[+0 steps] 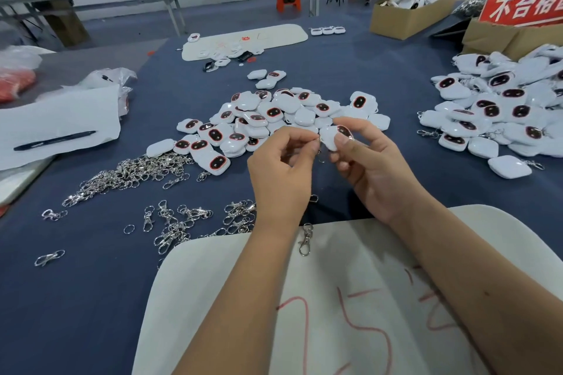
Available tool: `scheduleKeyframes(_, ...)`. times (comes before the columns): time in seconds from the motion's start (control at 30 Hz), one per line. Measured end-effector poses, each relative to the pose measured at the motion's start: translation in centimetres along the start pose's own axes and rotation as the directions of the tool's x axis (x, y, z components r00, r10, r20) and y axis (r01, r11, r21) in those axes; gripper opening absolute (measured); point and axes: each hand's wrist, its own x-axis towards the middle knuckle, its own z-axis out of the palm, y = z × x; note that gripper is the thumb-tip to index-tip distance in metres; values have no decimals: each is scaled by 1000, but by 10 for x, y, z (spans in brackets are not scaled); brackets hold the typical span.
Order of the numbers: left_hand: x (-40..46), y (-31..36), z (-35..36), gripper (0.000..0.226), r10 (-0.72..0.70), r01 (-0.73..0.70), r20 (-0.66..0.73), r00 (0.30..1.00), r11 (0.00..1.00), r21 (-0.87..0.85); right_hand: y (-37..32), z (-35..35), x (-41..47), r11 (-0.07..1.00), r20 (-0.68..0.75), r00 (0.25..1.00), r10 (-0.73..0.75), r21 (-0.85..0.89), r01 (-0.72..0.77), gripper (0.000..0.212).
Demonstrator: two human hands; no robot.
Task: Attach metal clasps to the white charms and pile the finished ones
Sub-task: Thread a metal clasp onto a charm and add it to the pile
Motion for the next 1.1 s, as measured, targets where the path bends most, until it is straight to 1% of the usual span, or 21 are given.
scheduleKeyframes(0.1, 0, 0, -1, 10, -51, 50, -30, 998, 998, -36, 3, 1, 0, 998, -39, 999, -6, -57, 4, 38)
scheduleKeyframes(0.2, 0, 0, -2, 13, -59, 61, -40, 997, 997, 43, 6, -1, 0, 987, -77, 993, -85, -142, 73, 26)
scheduleKeyframes(0.23, 0, 0, -2, 13, -41, 44, -33, 999, 995, 91, 7, -1, -1, 976, -83, 989, -123, -192, 105, 23)
scheduleKeyframes(0.3, 1, -1, -4, 14, 39, -41, 15, 999, 975, 220, 9, -1, -2, 937, -81, 977, -199, -307, 166, 20)
scheduleKeyframes(0.37, 2, -3, -6, 13, 117, -143, 93, 989, 924, 355, 10, 1, -4, 891, -74, 963, -261, -402, 210, 19)
scheduleKeyframes(0.43, 2, -3, -6, 14, 148, -207, 163, 976, 868, 452, 11, 3, -5, 844, -71, 950, -306, -482, 236, 17)
scheduleKeyframes(0.57, 1, -1, -4, 13, 158, -284, 270, 950, 797, 533, 14, 4, -7, 753, -69, 922, -381, -601, 266, 15)
scheduleKeyframes(0.63, -1, 0, -4, 15, 173, -305, 280, 944, 779, 547, 15, 4, -6, 733, -67, 914, -401, -622, 276, 15)
scheduleKeyframes(0.67, -3, 0, -3, 14, 172, -279, 245, 954, 805, 524, 15, 4, -6, 748, -74, 916, -395, -605, 273, 14)
scheduleKeyframes(0.7, -5, 1, -1, 12, 152, -221, 181, 972, 860, 460, 14, 4, -5, 785, -89, 924, -371, -562, 261, 13)
scheduleKeyframes(0.77, -7, 3, 4, 13, 44, -49, 25, 999, 972, 230, 12, 2, -3, 875, -116, 950, -289, -435, 212, 12)
scheduleKeyframes(0.8, -7, 4, 6, 14, -41, 43, -22, 999, 994, 98, 10, 0, -2, 910, -123, 962, -245, -370, 185, 12)
scheduleKeyframes(0.87, -4, 2, 9, 14, -200, 197, -15, 980, 973, -120, 8, -1, 0, 959, -124, 977, -172, -249, 137, 13)
scheduleKeyframes(0.93, -2, 0, 10, 14, -282, 282, 38, 959, 925, -255, 7, -2, 1, 983, -121, 985, -121, -155, 101, 16)
scheduleKeyframes(1.0, -1, 0, 9, 14, -310, 311, 54, 949, 894, -323, 6, -3, 2, 990, -118, 989, -94, -114, 81, 18)
scheduleKeyframes(1.1, -2, 1, 8, 15, -281, 275, 34, 959, 898, -344, 6, -3, 2, 994, -117, 990, -74, -94, 63, 17)
